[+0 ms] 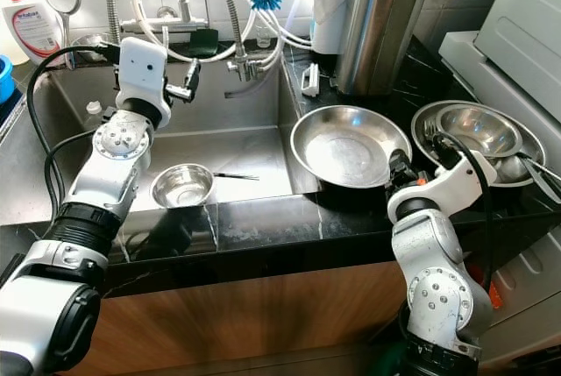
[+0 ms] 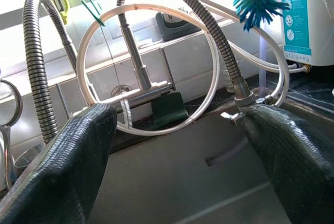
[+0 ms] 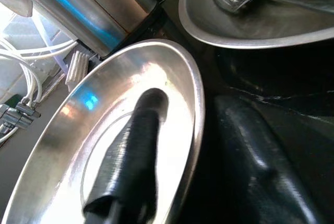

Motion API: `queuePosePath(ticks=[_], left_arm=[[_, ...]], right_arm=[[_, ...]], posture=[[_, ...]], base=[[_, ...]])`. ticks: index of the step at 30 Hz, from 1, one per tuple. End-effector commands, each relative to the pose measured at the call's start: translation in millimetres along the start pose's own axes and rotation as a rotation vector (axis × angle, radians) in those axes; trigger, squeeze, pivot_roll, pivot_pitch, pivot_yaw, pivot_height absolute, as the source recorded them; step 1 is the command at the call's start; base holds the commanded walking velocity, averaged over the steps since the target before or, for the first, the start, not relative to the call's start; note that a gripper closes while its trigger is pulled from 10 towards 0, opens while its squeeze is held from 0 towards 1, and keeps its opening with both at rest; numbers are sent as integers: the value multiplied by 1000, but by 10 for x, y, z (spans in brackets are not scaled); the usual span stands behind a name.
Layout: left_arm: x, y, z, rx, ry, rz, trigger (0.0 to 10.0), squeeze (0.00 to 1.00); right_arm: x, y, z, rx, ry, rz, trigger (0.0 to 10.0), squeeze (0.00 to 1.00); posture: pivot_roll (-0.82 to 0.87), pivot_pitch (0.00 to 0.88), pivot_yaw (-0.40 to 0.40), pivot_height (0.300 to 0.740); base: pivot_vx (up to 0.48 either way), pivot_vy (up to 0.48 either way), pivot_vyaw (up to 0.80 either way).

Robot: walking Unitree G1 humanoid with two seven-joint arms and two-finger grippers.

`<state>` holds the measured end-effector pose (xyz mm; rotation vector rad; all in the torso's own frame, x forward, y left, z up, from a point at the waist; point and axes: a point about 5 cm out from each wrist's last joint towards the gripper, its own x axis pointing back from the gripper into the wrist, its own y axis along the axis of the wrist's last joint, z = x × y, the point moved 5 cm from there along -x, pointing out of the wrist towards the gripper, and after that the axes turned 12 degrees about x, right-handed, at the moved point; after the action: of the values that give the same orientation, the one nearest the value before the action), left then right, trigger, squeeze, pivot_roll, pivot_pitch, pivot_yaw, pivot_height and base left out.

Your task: Kitchen organization

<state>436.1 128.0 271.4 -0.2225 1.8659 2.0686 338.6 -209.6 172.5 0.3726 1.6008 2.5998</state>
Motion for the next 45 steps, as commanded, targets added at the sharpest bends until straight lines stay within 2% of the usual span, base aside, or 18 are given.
queuePosePath(ticks=[1, 18, 24, 26, 27, 29, 30, 31, 32, 34, 35, 36, 37, 39, 41, 42, 44, 45], left_arm=[[0, 89, -48, -19, -28, -38, 10000, 0], [1, 126, -143, -44, -71, -55, 10000, 0], [-5, 132, -134, -20, -63, -56, 10000, 0], [-10, 129, -107, 19, -48, -49, 10000, 0], [-10, 129, -107, 19, -48, -49, 10000, 0], [-11, 120, -66, 83, -30, -39, 10000, 0], [-13, 114, -51, 117, -24, -34, 10000, 0], [-13, 115, -53, 184, -35, -33, 10000, 0], [-9, 115, -66, 216, -48, -31, 10000, 0], [-6, 116, -85, 241, -62, -31, 10000, 0], [5, 124, -135, 344, -97, -27, 10000, 0], [9, 135, -156, 386, -113, -29, 10000, 0], [21, 209, -224, 477, -167, -46, 10000, 0], [30, 265, -268, 526, -204, -59, 10000, 0], [58, 420, -362, 659, -295, -91, 10000, 0], [65, 453, -380, 693, -317, -98, 10000, 0], [77, 482, -404, 749, -348, -102, 10000, 137], [89, 489, -414, 781, -365, -100, 10000, 137]], right_arm=[[-13, -18, -9, -11, 2, 13, 0, 0], [-23, -42, 33, -18, 27, 13, 0, 0], [-9, 92, 120, -34, 75, -67, 0, 0], [21, 271, 184, -50, 119, -163, 0, 0], [21, 271, 184, -50, 119, -163, 0, 0], [58, 375, 242, -57, 161, -223, 0, 0], [76, 419, 270, -51, 181, -252, 1490, 0], [101, 444, 313, -40, 213, -277, 7176, 0], [108, 437, 322, -36, 220, -281, 10000, 0], [110, 429, 327, -34, 226, -283, 10000, 0], [136, 423, 347, -25, 257, -306, 10000, 0], [147, 427, 357, -13, 270, -317, 10000, 0], [208, 435, 457, 38, 338, -340, 10000, 0], [254, 435, 533, 63, 388, -352, 10000, 0], [338, 427, 677, 99, 469, -367, 10000, 0], [352, 426, 702, 105, 482, -371, 10000, 0], [354, 428, 714, 110, 487, -374, 10000, 0], [352, 428, 712, 114, 487, -378, 10000, 0]], posture=[[15, 31, -31, 740], [18, 5, -29, 740], [19, 5, -32, 740], [19, 12, -33, 740], [19, 12, -33, 740], [19, 12, -33, 740], [19, 16, -34, 740], [19, 16, -34, 740], [19, 16, -34, 740], [22, 18, -36, 740], [23, 18, -36, 740], [25, 19, -36, 740], [25, 19, -37, 740], [25, 19, -37, 740], [26, 20, -37, 740], [25, 20, -36, 740], [24, 21, -37, 740], [23, 22, -37, 740]], base=[[0, 0, 0], [0, 0, 0], [0, 0, 0], [0, 0, 0], [0, 0, 0], [0, 0, 0], [0, 0, 0], [0, 0, 0], [0, 0, 0], [0, 0, 0], [0, 0, 0], [0, 0, 0], [0, 0, 0], [0, 0, 0], [0, 0, 0], [0, 0, 0], [0, 0, 0], [0, 0, 0]])
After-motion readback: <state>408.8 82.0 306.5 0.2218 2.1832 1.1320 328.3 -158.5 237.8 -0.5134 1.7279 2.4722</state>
